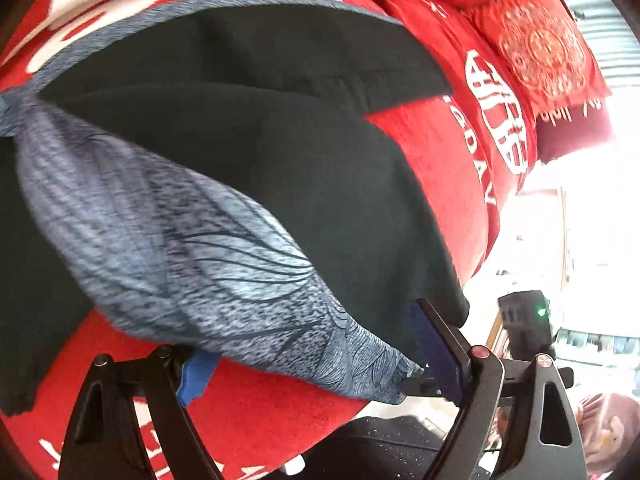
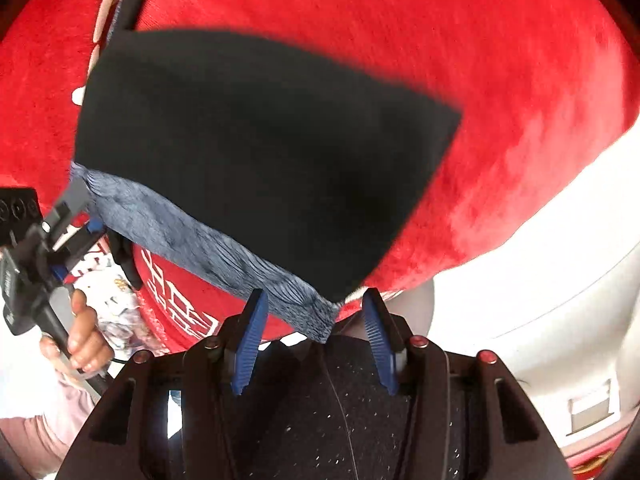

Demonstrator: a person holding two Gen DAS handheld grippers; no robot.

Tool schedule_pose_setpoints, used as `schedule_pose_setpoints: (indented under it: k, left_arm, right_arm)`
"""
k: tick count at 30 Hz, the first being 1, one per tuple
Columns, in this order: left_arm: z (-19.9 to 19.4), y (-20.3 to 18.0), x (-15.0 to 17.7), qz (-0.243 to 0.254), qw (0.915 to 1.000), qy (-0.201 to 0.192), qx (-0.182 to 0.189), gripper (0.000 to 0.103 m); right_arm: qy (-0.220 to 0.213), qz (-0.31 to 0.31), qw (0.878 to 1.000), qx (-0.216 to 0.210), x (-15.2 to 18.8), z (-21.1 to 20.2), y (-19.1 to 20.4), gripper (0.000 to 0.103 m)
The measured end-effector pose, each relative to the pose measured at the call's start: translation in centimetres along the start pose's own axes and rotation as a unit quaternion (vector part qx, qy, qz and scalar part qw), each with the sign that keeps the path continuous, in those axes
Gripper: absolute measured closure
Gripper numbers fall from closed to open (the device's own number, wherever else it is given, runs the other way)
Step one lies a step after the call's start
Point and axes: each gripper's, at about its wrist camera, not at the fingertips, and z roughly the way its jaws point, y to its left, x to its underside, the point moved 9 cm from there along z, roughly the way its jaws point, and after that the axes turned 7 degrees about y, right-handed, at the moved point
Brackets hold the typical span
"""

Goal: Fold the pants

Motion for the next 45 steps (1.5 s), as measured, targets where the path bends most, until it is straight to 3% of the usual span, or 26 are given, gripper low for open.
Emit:
schedule_pose_setpoints:
  k: [2,3,4,5,11,16,20,23,24,27,30,33,38,41,45]
  left_arm:
    - [0.7,0.4,0.1,0.011,0.9998,0.009,-0.010,0.014]
    - [0.5,0.5,0.2,0.016,0.9998,0.008,-0.012,0.014]
    - [0.3,0.1,0.2,0.020,0.9997,0.006,-0.009,0.014]
    - [0.1,-0.1,0.1,0.021,0.9998,0.004,-0.004,0.014]
    - [-4.4,-2.1,-3.4,0.031,0.9977,-0.058,0.018,0.014]
    - [-7.1,-2.4,-9.2,0.020,0.9936,-0.111,0.006,0.014]
    - [-8.9,-1.5,-14.8,-0.002,0.9880,-0.152,-0.026,0.014]
    - [-10.5,0.5,-18.7,-0.044,0.9833,-0.174,-0.028,0.014]
    - [-11.2,1.1,-19.9,-0.052,0.9800,-0.188,-0.042,0.014]
    - [-12.9,2.2,-22.0,-0.065,0.9725,-0.213,-0.068,0.014]
    - [-13.0,3.5,-21.5,-0.077,0.9701,-0.210,-0.093,0.014]
    - [-11.0,5.8,-18.7,-0.101,0.9695,-0.176,-0.137,0.014]
    - [-6.6,9.7,-13.1,-0.165,0.9643,-0.115,-0.172,0.014]
    - [-5.2,10.8,-11.5,-0.184,0.9586,-0.101,-0.192,0.014]
    - [-3.6,11.3,-9.7,-0.194,0.9547,-0.088,-0.207,0.014]
  right_arm:
    - [-0.019,0.018,1.000,-0.017,0.1,0.6,-0.8,0.053]
    - [-0.033,0.027,0.998,-0.042,0.2,0.5,-0.7,0.071]
    - [-0.051,0.032,0.996,-0.072,0.2,0.1,-0.4,0.083]
    - [-0.060,0.031,0.994,-0.081,0.2,-0.4,-0.1,0.086]
    - [-0.154,-0.016,0.975,-0.159,-1.7,-8.5,5.6,0.088]
    - [-0.217,-0.078,0.957,-0.175,-8.7,-17.2,11.0,0.088]
    - [-0.252,-0.105,0.949,-0.156,-15.7,-21.4,15.4,0.087]
    - [-0.248,-0.101,0.956,-0.120,-21.2,-23.1,15.8,0.082]
    - [-0.246,-0.097,0.959,-0.102,-22.1,-23.3,16.1,0.076]
    - [-0.242,-0.105,0.964,-0.039,-25.9,-23.7,16.5,0.038]
    - [-0.242,-0.110,0.964,-0.030,-26.1,-24.3,15.9,0.038]
    - [-0.231,-0.063,0.971,-0.001,-24.9,-23.3,12.1,0.044]
    - [-0.204,-0.008,0.979,-0.027,-24.1,-20.5,7.5,0.051]
    - [-0.188,0.003,0.981,-0.058,-25.7,-19.0,7.2,0.096]
    - [-0.203,-0.053,0.978,-0.004,-24.3,-19.9,8.4,0.096]
